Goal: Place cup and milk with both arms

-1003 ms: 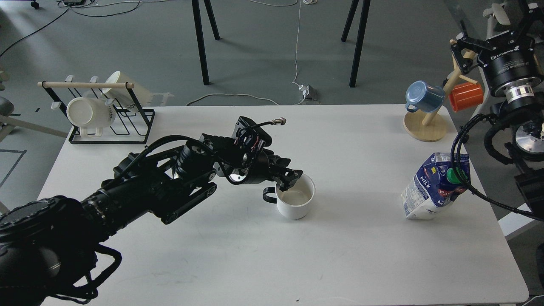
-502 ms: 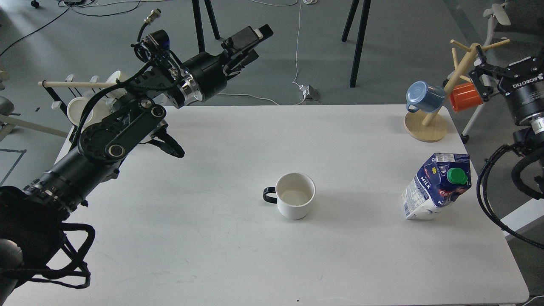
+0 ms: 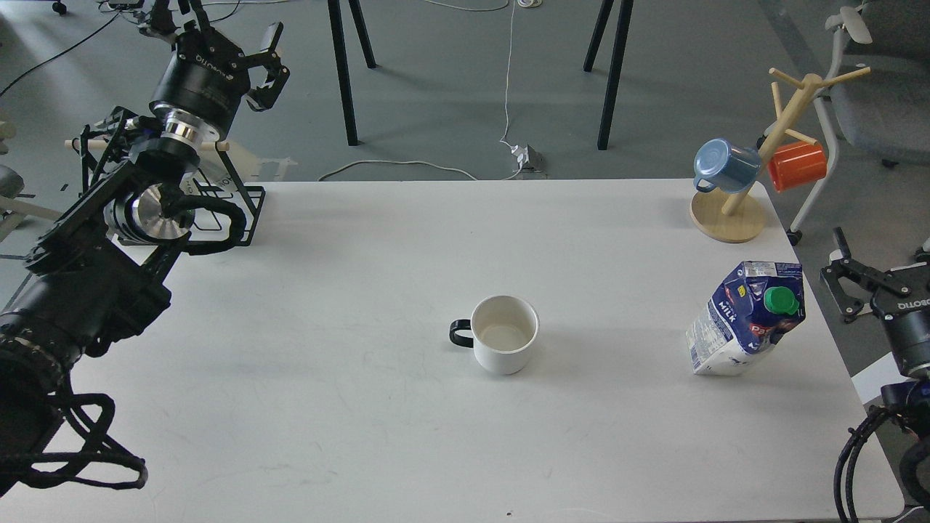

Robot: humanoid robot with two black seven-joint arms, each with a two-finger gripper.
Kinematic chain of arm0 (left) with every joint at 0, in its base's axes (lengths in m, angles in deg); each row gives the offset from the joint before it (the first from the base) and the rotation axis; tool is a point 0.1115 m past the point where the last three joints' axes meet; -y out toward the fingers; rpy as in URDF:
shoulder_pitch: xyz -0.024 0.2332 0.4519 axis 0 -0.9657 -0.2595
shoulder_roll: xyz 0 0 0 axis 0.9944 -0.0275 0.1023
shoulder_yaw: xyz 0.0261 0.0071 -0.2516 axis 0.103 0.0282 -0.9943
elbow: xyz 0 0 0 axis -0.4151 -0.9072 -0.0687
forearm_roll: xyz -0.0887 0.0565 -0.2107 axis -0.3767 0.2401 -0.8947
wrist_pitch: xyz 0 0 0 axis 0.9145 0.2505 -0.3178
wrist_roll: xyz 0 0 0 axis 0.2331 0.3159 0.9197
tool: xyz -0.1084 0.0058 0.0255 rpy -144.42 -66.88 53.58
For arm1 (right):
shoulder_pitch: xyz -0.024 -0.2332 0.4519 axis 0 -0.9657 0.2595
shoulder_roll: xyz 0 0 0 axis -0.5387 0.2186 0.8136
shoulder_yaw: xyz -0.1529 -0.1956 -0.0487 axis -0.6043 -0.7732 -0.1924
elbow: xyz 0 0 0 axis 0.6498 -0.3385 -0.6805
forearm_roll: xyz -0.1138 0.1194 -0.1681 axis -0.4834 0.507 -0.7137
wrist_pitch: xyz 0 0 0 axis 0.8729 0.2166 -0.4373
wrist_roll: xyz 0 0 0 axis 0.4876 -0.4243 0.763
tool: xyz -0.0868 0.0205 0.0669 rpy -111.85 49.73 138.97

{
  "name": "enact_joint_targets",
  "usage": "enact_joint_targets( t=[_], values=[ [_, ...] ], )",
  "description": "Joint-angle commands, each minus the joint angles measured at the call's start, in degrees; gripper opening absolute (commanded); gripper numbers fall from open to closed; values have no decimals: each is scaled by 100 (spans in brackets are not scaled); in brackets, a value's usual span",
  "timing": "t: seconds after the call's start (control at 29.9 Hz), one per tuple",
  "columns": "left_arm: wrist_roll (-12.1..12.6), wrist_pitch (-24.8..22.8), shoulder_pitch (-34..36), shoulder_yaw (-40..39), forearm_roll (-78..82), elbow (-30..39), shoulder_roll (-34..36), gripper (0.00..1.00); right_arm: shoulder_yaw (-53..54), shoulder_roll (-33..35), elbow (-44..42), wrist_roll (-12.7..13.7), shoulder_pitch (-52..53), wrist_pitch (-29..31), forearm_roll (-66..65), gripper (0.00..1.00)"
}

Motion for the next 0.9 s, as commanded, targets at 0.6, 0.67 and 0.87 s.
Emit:
enact_joint_targets(
  t=[0.6,0.67,0.87],
  values=[
    [37,-191,-337,19,-1046,-137,205,100,-800,-1056,-196,-11,-730,0,-273,98],
    [98,-191,-329,10,-1046,-172,205,100,-950,-1127,-319,-11,-474,0,-291,98],
    [116,-209,-302,1,-1046,-295,196,100,-1275,-1241,-381,-19,-175,0,-300,98]
  ],
)
